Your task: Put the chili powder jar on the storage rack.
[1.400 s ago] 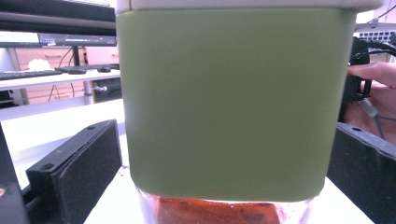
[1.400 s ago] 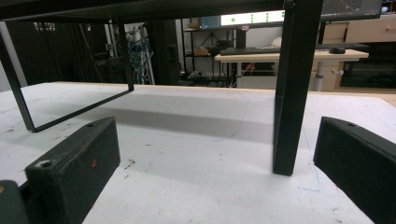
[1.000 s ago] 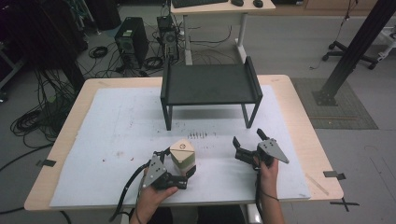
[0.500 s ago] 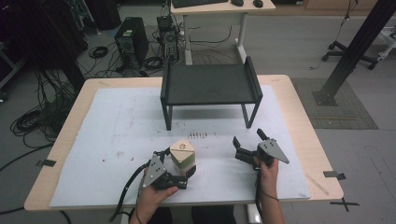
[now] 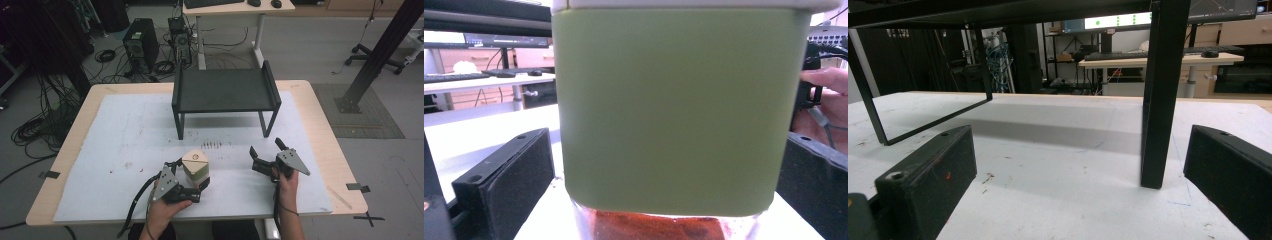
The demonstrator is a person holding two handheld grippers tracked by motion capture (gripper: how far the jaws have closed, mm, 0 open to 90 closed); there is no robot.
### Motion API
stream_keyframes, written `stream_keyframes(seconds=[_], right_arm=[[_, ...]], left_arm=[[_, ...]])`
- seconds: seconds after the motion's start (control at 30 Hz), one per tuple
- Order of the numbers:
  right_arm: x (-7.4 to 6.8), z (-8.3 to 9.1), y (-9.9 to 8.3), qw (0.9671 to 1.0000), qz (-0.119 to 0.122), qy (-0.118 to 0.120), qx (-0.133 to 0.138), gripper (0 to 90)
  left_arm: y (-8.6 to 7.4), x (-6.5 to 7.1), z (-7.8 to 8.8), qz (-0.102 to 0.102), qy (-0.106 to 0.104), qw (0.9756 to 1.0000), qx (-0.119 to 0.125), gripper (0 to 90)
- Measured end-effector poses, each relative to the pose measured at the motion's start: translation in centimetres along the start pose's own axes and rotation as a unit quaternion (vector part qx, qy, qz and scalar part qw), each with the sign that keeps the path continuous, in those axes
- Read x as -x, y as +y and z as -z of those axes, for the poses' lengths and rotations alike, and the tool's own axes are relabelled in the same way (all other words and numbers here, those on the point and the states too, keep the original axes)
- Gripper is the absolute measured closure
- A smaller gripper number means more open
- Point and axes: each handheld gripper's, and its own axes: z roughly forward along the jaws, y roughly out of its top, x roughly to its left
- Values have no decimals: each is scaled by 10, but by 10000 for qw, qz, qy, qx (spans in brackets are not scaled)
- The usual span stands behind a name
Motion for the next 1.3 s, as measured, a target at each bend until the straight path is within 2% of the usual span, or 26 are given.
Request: stream_keyframes(seconds=[0.63, 1.3], right_arm=[[1, 0, 0, 10000, -37, 2, 18, 2], [1, 0, 0, 10000, -71, 2, 28, 2]], left_arm=[[0, 0, 0, 15, 6, 10000, -12, 25], [0, 0, 0, 51, 73, 10000, -22, 189]])
